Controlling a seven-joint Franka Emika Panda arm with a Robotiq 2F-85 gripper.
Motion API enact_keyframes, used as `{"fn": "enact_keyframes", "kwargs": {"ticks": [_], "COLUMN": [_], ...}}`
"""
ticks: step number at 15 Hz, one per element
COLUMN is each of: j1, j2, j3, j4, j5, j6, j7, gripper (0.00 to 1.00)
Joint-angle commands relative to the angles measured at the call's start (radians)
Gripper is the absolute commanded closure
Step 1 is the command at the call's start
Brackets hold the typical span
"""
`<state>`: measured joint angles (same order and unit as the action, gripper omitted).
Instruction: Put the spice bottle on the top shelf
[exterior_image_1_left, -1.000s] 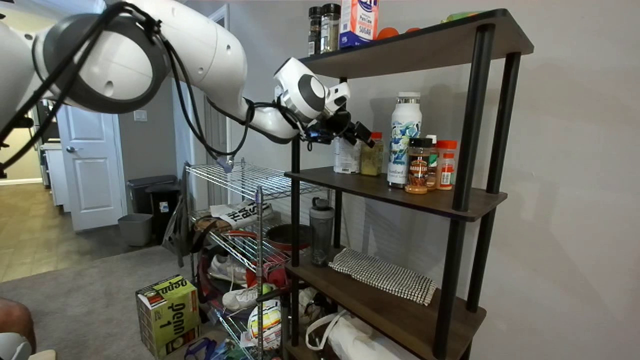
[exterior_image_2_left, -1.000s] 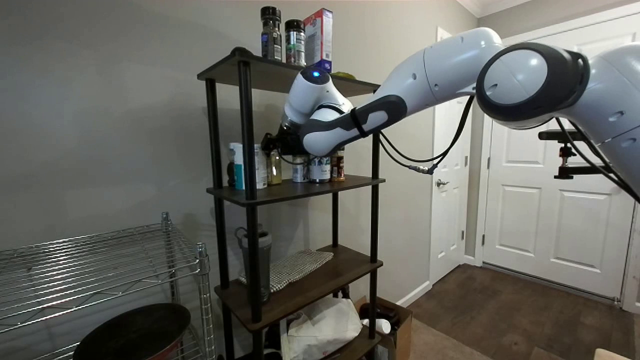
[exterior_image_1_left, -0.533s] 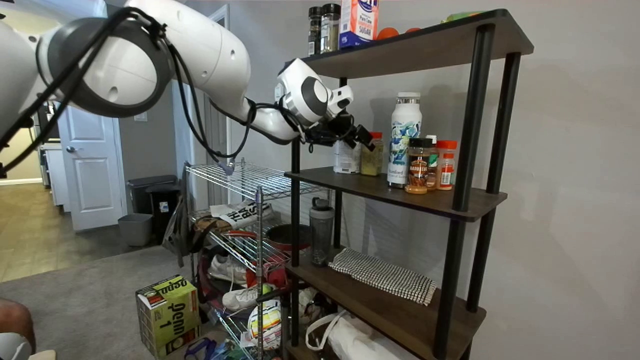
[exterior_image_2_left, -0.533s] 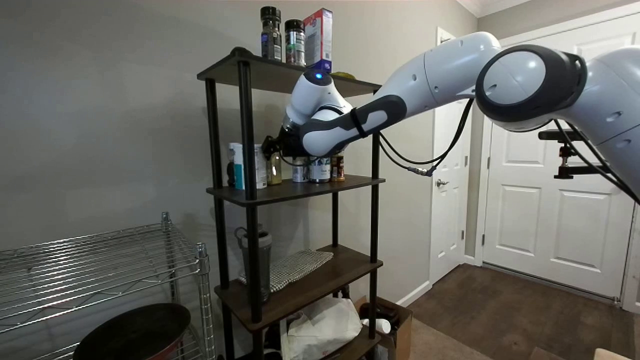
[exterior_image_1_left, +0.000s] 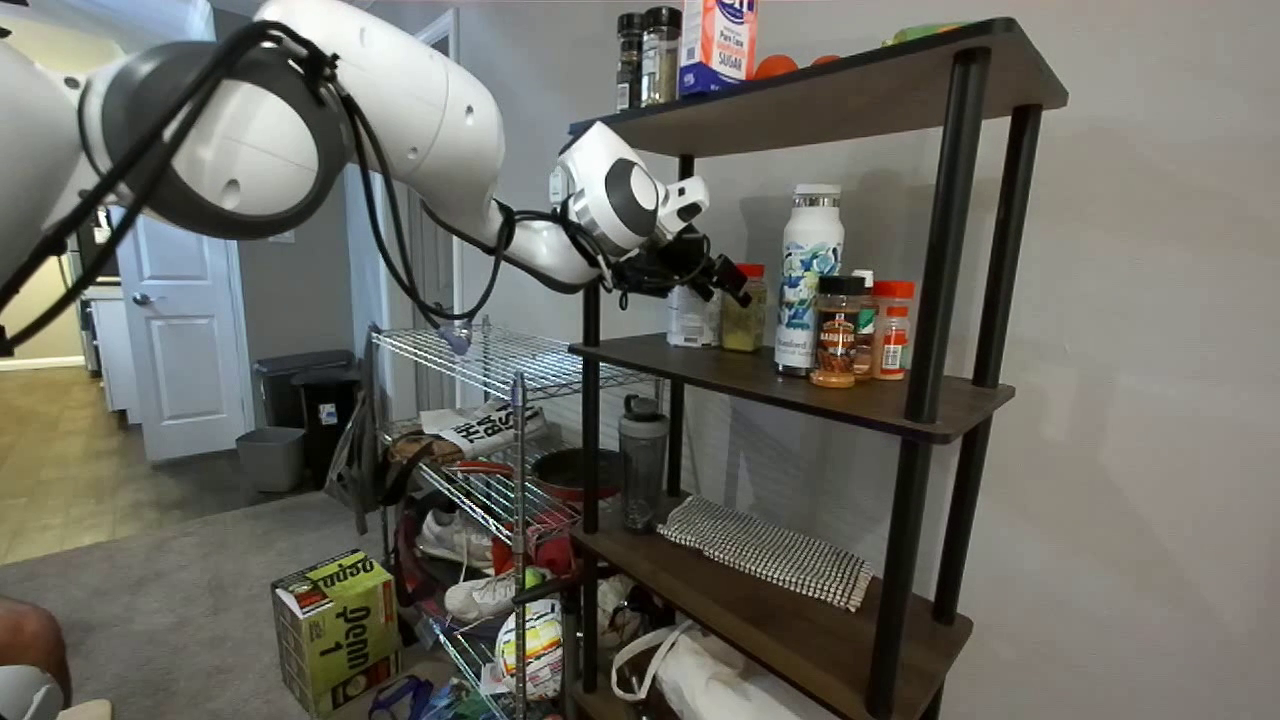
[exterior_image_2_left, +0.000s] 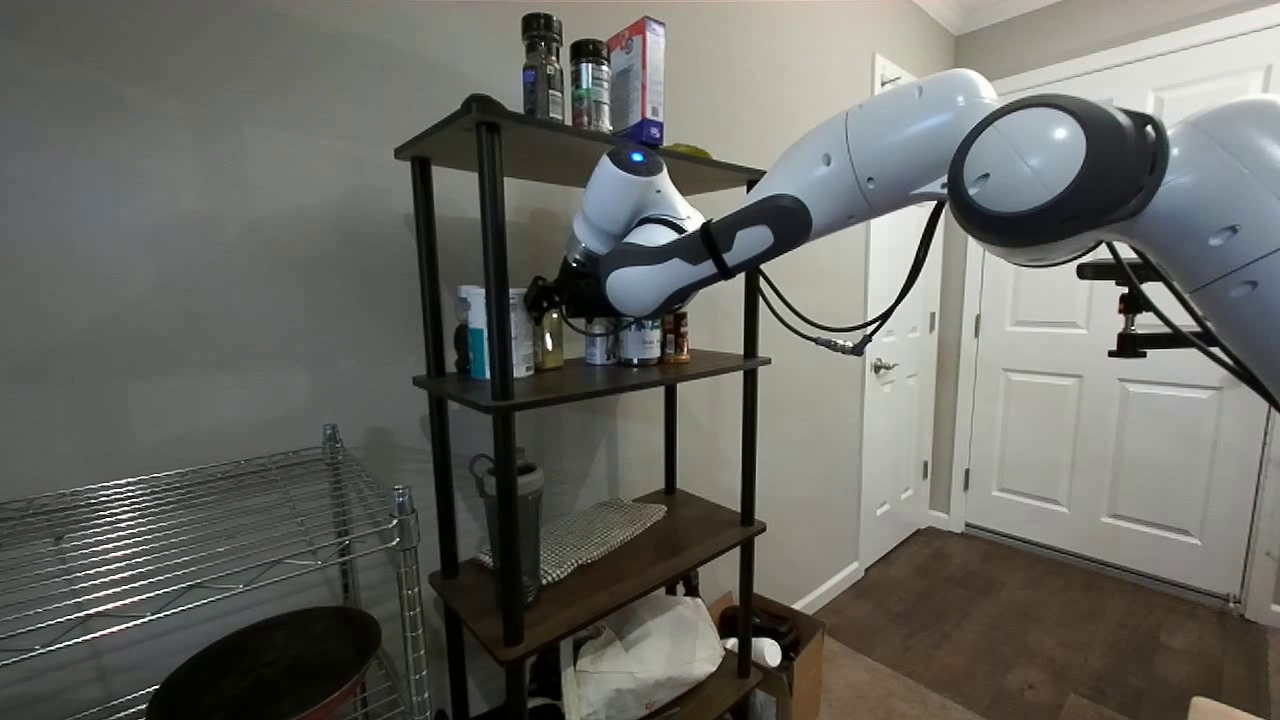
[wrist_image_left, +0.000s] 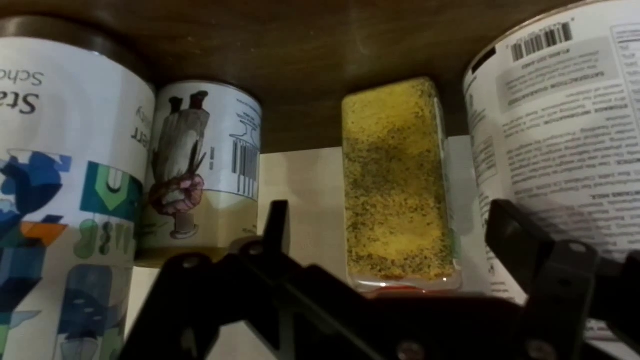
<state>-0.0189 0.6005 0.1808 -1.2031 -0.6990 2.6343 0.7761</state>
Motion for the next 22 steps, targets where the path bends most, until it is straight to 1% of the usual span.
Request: {"fn": "enact_keyframes", "kwargs": {"ticks": [1, 2, 5, 12, 13, 15, 17, 19, 22], "j1": [-0.004, -0.026, -0.046, -0.113, -0.038, -0.033, -0.022, -0.015, -0.012], "j2": [0.007, 0.018, 0.036, 0.082, 0.079, 0.111, 0.146, 0.177, 0.215], "j3": [0.007, 0.04, 0.067, 0.133, 0.019, 0.014, 0.008, 0.001, -0.004], "j4": [0.005, 0.005, 0.021, 0.063, 0.067, 0.103, 0.162, 0.218, 0.283], "j5": [0.003, 0.024, 0.025, 0.043, 0.19, 0.338, 0.462, 0.544, 0.62], "j6": [0.011, 0.05, 0.08, 0.098, 0.13, 0.142, 0.116, 0.089, 0.069], "j7": [-0.013, -0.082, -0.175, -0.322, -0.411, -0.544, -0.658, -0.735, -0.801], "gripper": [0.0, 0.0, 0.0, 0.0, 0.0, 0.0, 0.0, 0.0, 0.0]}}
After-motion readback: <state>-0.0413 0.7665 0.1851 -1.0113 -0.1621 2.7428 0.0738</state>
